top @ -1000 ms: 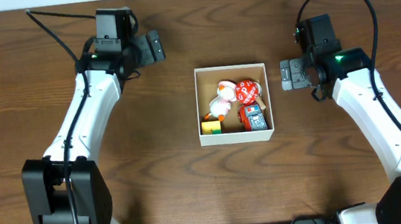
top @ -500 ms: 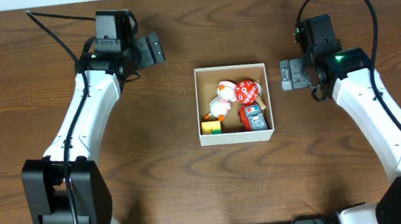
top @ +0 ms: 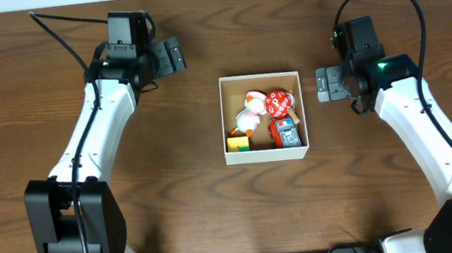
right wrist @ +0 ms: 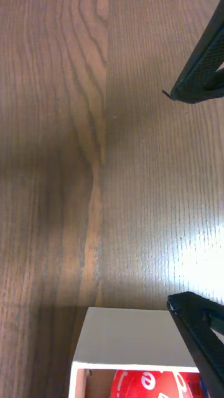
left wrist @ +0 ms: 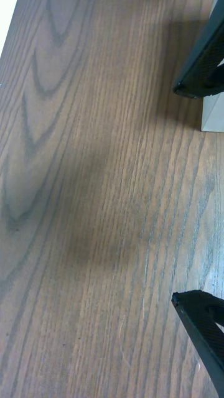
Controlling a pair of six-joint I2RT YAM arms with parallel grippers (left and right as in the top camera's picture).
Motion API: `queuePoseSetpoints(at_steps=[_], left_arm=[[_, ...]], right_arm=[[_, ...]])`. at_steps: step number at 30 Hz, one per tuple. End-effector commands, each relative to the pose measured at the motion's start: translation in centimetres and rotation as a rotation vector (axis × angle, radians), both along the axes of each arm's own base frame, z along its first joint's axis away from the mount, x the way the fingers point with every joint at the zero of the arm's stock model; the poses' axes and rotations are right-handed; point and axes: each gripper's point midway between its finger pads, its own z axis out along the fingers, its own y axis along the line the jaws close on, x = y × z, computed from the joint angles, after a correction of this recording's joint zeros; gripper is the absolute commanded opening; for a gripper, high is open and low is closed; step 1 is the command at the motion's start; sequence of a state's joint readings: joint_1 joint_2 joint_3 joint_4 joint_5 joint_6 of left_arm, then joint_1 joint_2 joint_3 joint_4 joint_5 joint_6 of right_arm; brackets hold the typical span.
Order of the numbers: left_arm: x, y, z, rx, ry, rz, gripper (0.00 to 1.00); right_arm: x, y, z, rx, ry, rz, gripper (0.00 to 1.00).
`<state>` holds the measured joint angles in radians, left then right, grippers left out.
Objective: Pack container
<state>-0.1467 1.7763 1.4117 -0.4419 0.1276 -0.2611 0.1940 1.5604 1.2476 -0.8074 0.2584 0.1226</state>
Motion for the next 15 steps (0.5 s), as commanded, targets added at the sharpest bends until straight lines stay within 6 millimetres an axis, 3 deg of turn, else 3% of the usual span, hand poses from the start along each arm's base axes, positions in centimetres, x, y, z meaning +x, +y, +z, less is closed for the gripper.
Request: queuePoseSetpoints(at_steps=[1,8,15], left_arm=[[0.1,0.1,1.7,0.0,-0.037,0.002,0.98],[0.1,0.1,1.7,0.0,-0.037,0.002,0.98],[0.1,0.1,1.7,0.0,-0.037,0.002,0.98]], right_arm=[[0.1,-0.1,0.5,0.006,-0.015,-0.014,0.99],[0.0,-0.1,1.1,0.009,-0.031,-0.013,0.99],[-0.4,0.1,3.8,0.027,-0.107,-0.006,0.99]])
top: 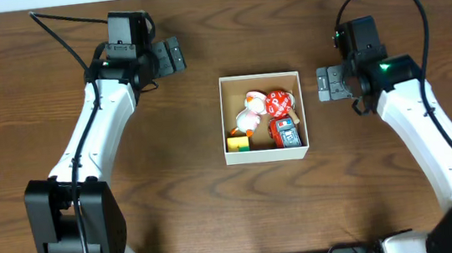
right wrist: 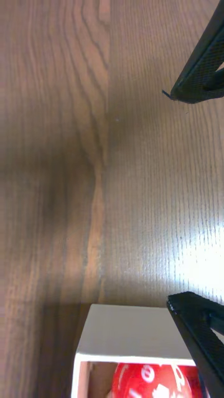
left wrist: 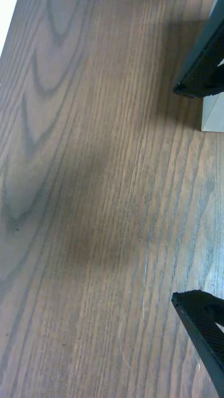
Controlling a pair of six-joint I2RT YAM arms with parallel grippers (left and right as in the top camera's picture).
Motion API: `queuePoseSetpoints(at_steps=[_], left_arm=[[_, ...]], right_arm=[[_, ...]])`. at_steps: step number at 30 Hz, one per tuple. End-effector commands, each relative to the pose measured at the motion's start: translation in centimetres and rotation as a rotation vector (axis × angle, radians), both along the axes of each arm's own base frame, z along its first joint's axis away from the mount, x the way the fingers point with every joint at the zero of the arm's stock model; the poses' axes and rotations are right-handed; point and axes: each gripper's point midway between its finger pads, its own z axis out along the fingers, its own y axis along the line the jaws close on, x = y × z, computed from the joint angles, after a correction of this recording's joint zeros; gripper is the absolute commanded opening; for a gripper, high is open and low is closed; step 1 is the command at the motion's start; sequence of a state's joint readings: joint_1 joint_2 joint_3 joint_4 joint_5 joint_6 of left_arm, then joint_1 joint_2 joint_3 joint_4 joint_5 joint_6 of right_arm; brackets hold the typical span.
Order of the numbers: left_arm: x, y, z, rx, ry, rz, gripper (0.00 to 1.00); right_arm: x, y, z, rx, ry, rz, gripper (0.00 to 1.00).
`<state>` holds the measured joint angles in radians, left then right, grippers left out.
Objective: Pack container
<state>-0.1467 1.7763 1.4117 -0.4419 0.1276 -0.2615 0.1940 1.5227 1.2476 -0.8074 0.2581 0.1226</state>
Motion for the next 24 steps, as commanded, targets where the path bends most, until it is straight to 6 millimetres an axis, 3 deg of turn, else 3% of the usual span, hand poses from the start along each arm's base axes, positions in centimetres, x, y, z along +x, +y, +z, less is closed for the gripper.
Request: queuePoseSetpoints(at_steps=[1,7,13,20,24], left_arm=[[0.1,0.1,1.7,0.0,-0.037,0.002,0.98],[0.1,0.1,1.7,0.0,-0.037,0.002,0.98],[0.1,0.1,1.7,0.0,-0.037,0.002,0.98],[0.1,0.1,1.7,0.0,-0.037,0.002,0.98],[0.1,0.1,1.7,0.0,-0.037,0.002,0.98]], right_arm=[[-0.4,0.2,3.2,0.024,-0.09,-0.003,0.99],[-2.2,0.8,8.9,0.062,-0.255,0.026,0.99],[-6.1,0.6,16.2,0.116,-0.481,0.047,0.99],[-14.0,-1.3,24.0,0.184,-0.782,0.056,0.99],[-19.4,-1.9,25.9,0.261,-0.918,0.085,0.99]])
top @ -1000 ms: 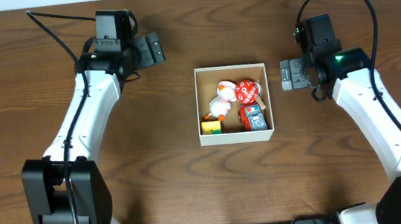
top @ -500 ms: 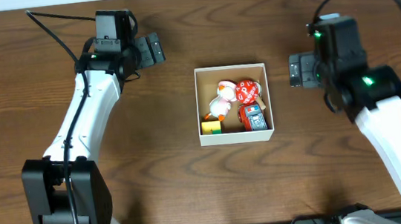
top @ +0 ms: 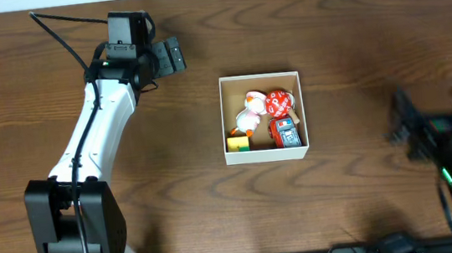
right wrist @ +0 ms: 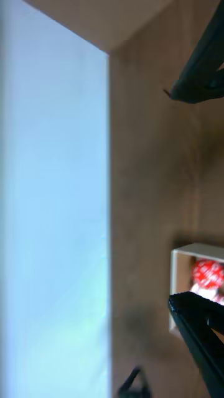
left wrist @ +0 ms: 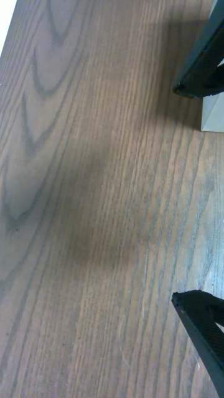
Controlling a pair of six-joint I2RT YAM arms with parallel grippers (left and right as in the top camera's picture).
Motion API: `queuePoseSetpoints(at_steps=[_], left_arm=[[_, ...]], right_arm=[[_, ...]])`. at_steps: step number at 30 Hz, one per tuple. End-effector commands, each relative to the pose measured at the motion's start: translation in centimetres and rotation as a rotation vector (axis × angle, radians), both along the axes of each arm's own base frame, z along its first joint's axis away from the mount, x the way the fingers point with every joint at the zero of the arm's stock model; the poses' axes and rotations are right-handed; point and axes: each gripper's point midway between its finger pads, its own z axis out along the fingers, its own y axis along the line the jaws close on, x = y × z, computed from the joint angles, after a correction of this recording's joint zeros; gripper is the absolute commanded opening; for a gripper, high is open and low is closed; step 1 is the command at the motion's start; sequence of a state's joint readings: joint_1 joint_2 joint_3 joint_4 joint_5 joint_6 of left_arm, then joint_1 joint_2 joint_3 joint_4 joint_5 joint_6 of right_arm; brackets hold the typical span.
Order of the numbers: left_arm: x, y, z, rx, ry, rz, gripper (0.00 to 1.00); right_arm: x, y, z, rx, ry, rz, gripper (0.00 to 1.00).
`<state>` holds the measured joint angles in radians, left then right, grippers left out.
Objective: Pack container
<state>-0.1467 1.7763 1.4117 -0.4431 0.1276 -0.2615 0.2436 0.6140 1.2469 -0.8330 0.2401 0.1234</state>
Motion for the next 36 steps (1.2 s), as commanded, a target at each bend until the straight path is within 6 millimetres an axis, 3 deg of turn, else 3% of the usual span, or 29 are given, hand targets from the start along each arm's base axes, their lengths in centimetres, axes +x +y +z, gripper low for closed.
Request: queuePoseSetpoints(at_steps=[1,5,8,11,15,18,23,30,36], left_arm=[[0.1,0.1,1.7,0.0,-0.038,0.002,0.98],[0.1,0.1,1.7,0.0,-0.039,0.002,0.98],[0.1,0.1,1.7,0.0,-0.038,0.002,0.98],[0.1,0.1,1.7,0.0,-0.038,0.002,0.98],[0.1,0.1,1.7,0.0,-0.038,0.002,0.98],[0.1,0.1,1.7,0.0,-0.038,0.002,0.98],[0.1,0.1,1.7,0.0,-0.038,0.002,0.98],[0.1,0.1,1.7,0.0,-0.038,0.002,0.98],[0.1,0.1,1.7,0.0,-0.038,0.002,0.98]], right_arm=[[-3.9,-0.1,0.6,0.071,-0.095,0.047,0.99],[-7.0,-0.5,-1.0,0.115,-0.163,0.051,0.99],[-7.2,-1.1,-3.9,0.112,-0.154,0.01,0.99],[-5.7,-1.6,-7.2,0.107,-0.134,-0.038,0.99],[-2.3,-1.7,-11.2,0.132,-0.126,-0.068,0.99],[0.3,-1.4,-13.9,0.137,-0.142,-0.043,0.99],[2.9,-1.1,-17.8,0.14,-0.17,-0.026,0.99],[3.9,-1.6,-22.3,0.137,-0.133,-0.047,0.99],[3.8,-1.8,-24.3,0.121,-0.128,-0.056,0.99]])
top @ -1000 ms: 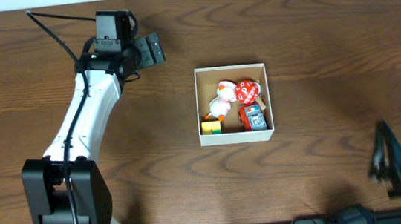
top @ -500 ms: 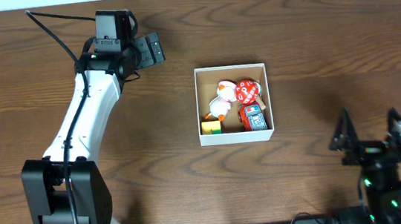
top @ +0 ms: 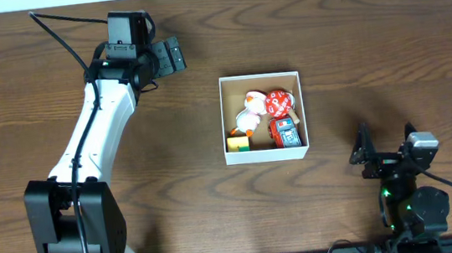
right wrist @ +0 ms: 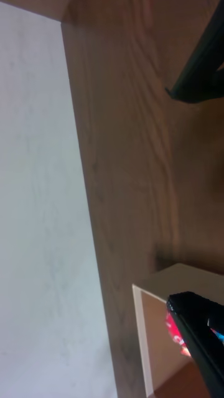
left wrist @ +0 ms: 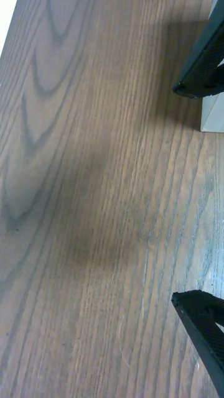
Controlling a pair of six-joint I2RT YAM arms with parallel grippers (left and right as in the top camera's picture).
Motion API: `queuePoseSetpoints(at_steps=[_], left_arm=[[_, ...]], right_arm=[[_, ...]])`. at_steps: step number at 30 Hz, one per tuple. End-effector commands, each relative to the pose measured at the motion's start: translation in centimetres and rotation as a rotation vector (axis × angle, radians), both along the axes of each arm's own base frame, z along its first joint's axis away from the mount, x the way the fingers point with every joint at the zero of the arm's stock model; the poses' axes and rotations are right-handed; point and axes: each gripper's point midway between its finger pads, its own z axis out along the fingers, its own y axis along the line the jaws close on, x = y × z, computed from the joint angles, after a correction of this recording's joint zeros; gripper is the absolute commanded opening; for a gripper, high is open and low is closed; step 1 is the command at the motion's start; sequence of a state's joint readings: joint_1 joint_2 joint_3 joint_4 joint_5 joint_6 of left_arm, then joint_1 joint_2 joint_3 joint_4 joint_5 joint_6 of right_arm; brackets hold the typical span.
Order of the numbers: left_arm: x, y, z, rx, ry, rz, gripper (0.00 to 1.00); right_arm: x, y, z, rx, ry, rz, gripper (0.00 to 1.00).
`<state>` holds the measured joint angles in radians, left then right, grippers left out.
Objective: Pack container
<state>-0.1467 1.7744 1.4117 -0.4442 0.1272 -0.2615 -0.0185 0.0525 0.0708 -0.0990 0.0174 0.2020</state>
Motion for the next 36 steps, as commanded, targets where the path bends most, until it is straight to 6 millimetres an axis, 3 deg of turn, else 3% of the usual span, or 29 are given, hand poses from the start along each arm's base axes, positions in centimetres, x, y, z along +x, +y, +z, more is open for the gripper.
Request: queuePoseSetpoints(at_steps=[1,5,36], left_arm=[[0.14,0.08,1.63,0.0,-0.038,0.002,0.98],[0.15,0.1,1.64,0.0,-0.038,0.002,0.98],[0.14,0.08,1.63,0.0,-0.038,0.002,0.98]], right_arm=[[-0.06,-0.2,-0.62,-0.001,-0.011,-0.006,0.99],[0.01,-0.23,-1.56,0.0,0.003,-0.007,0.99],[0.02,-0.22,-1.54,-0.031,0.003,-0.004,0.99]])
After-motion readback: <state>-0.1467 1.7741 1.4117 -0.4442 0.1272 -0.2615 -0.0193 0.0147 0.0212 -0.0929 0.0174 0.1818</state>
